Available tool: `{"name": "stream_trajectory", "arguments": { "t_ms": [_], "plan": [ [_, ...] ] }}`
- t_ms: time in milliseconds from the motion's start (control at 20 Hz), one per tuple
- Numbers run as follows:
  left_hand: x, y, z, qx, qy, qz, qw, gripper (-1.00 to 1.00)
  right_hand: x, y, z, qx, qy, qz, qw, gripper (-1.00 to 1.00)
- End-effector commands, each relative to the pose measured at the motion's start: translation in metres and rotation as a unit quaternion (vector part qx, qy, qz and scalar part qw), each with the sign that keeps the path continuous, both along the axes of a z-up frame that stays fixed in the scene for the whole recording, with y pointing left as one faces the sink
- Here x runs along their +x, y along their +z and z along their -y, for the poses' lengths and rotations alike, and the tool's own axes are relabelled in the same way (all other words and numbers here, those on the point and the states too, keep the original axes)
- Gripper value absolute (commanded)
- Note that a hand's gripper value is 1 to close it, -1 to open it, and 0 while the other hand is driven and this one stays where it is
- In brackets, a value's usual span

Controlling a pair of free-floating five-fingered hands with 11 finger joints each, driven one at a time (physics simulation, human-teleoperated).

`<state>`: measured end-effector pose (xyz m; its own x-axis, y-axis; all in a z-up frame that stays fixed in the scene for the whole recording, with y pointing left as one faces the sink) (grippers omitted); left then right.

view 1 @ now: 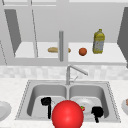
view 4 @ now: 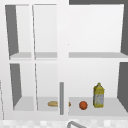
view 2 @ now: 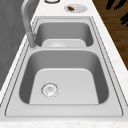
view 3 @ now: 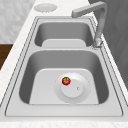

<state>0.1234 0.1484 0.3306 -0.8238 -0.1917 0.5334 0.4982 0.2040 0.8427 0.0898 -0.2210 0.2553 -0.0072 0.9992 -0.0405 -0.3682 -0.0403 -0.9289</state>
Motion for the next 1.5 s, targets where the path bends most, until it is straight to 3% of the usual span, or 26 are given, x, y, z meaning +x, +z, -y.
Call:
{"name": "stream_trajectory", "arguments": {
  "t_ms": [0,450,550,650,750,900,1450],
  "plan": [
    [0.000,0.000,0.002,-0.062,0.031,0.018,0.9974,-1.00,0.000,0.000,0.000,0.000,0.000,0.000,1.0000,0.00],
    [0.000,0.001,0.006,-0.110,0.033,0.026,0.9930,-1.00,0.000,0.000,0.000,0.000,0.000,0.000,1.0000,0.00],
    [0.000,0.001,0.008,-0.108,0.035,0.038,0.9928,-1.00,0.000,0.000,0.000,0.000,0.000,0.000,1.0000,0.00],
    [0.000,0.001,0.010,-0.092,0.035,0.056,0.9936,-1.00,0.000,0.000,0.000,0.000,0.000,0.000,1.0000,0.00],
    [0.000,-0.002,0.013,-0.077,0.034,0.076,0.9935,-1.00,0.000,0.000,0.000,0.000,0.000,0.000,1.0000,0.00],
    [0.002,-0.001,0.017,-0.065,0.041,0.090,0.9930,-1.00,0.000,0.000,0.000,0.000,0.000,0.000,1.0000,0.00],
    [0.002,-0.001,0.035,-0.082,0.069,0.142,0.9840,-1.00,0.000,0.000,0.000,0.000,0.000,0.000,1.0000,0.00]
  ]
}}
